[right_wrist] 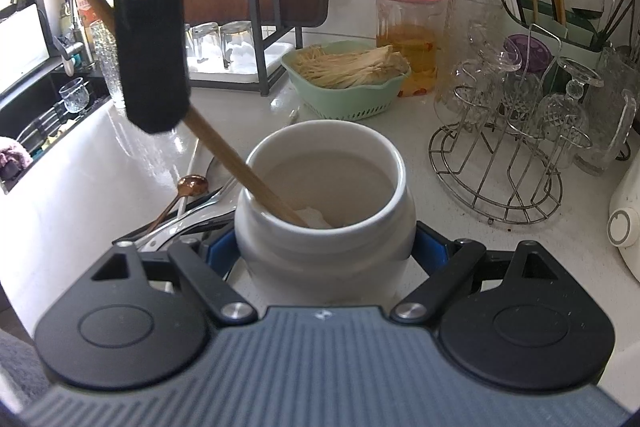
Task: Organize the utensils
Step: 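Carry the chopstick with the left tool and lower it into the mug, then open the left tool to release the chopstick inside the mug, then move the left tool back over the utensil pile, then grasp a thin metal spoon from the pile with the left tool, then carry the metal spoon with the left tool and lower it into the mug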
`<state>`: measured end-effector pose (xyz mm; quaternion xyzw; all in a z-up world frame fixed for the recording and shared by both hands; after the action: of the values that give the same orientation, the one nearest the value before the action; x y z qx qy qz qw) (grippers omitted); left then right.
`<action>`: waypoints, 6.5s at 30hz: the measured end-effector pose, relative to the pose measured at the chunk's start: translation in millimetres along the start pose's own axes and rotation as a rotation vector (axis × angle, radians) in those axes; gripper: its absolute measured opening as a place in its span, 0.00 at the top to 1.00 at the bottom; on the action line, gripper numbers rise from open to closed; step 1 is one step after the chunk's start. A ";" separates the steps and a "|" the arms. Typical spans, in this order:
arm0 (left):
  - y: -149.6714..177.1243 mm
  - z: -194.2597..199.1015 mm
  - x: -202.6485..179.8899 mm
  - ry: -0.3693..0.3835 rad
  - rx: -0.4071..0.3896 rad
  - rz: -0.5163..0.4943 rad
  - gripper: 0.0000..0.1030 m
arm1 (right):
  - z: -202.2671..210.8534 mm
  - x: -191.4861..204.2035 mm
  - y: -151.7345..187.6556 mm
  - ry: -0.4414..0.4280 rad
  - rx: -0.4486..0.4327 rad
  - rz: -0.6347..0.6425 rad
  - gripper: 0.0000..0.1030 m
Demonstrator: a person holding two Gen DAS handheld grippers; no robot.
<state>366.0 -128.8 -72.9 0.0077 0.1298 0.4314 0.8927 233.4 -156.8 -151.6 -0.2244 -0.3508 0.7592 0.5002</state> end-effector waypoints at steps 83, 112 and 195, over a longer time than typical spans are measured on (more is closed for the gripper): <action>168.0 -91.7 110.3 0.013 -0.808 0.680 0.56 | 3.6 -4.3 -1.4 0.049 0.067 -0.046 0.12; 87.2 -123.5 128.8 -0.121 -0.771 0.529 0.83 | 3.0 -5.0 -2.1 0.071 0.080 -0.075 0.12; 45.2 25.4 45.6 0.063 -1.065 0.283 0.91 | 9.2 0.3 2.2 0.016 0.073 -0.021 0.12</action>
<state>364.4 -62.7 -52.9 -0.4407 -0.0821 0.5534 0.7020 225.6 -159.9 -147.3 -0.2083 -0.3212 0.7645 0.5186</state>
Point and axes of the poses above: each gripper's, at about its wrist camera, not at the fingertips, and z roughly against the way its jaws point, x to its left, y to its underside, the point moved 2 cm from there along -z, roughly the way its jaws point, and after that the axes turned 1 degree about y, right-handed, at the moved point
